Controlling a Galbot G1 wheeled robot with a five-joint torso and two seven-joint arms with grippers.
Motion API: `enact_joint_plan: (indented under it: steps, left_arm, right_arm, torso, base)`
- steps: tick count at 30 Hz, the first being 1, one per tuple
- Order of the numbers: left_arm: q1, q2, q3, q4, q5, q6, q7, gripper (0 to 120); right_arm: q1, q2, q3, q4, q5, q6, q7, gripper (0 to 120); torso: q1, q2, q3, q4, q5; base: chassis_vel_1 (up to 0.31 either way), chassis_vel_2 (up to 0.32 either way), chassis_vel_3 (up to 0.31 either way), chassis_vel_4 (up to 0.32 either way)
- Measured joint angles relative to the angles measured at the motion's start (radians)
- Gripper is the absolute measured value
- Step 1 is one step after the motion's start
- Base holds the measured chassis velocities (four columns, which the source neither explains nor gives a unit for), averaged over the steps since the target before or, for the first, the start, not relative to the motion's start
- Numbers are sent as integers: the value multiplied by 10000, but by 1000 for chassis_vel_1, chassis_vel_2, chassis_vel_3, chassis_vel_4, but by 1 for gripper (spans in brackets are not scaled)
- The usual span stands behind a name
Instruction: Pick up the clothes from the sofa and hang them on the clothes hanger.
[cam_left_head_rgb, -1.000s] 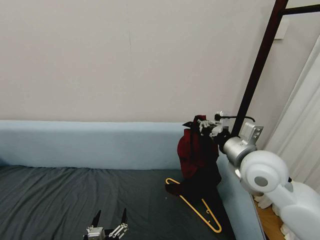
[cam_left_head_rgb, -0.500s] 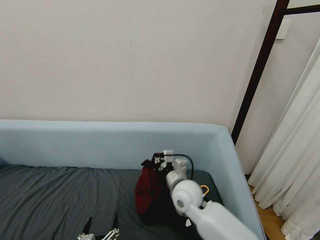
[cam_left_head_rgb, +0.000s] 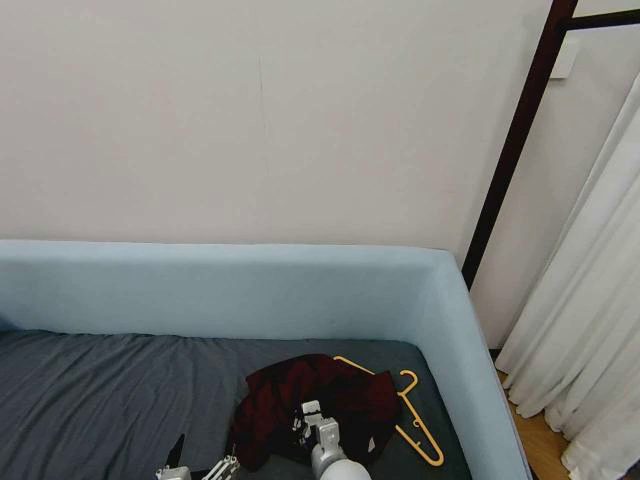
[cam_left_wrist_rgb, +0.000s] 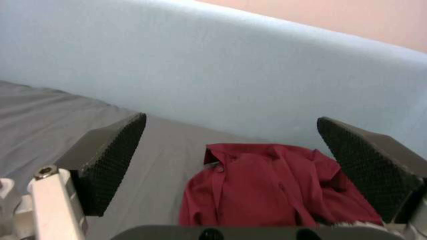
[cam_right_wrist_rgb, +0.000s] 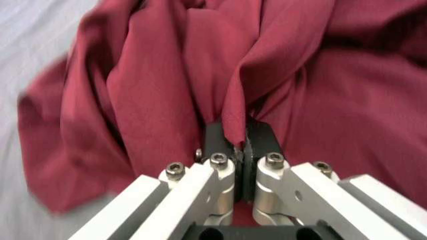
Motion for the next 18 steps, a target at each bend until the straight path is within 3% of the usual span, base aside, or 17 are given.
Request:
enact_joint_plan:
  steps: [14, 18]
  left_arm:
    - [-242, 73, 118, -104, -1, 307, -33, 98]
    - [-245, 115, 130, -165, -47, 376, -33, 98]
  right_arm:
    - [-1256, -1671, 831, 2866, -1020, 215, -488, 53]
    - [-1427, -1837, 1213, 3361, -873, 245, -461, 67]
  torso:
    - [-1, 0, -1, 1, 3]
    - [-1, 0, -1, 2, 3]
  base:
    - [0, 0, 0, 0]
    - [0, 0, 0, 0]
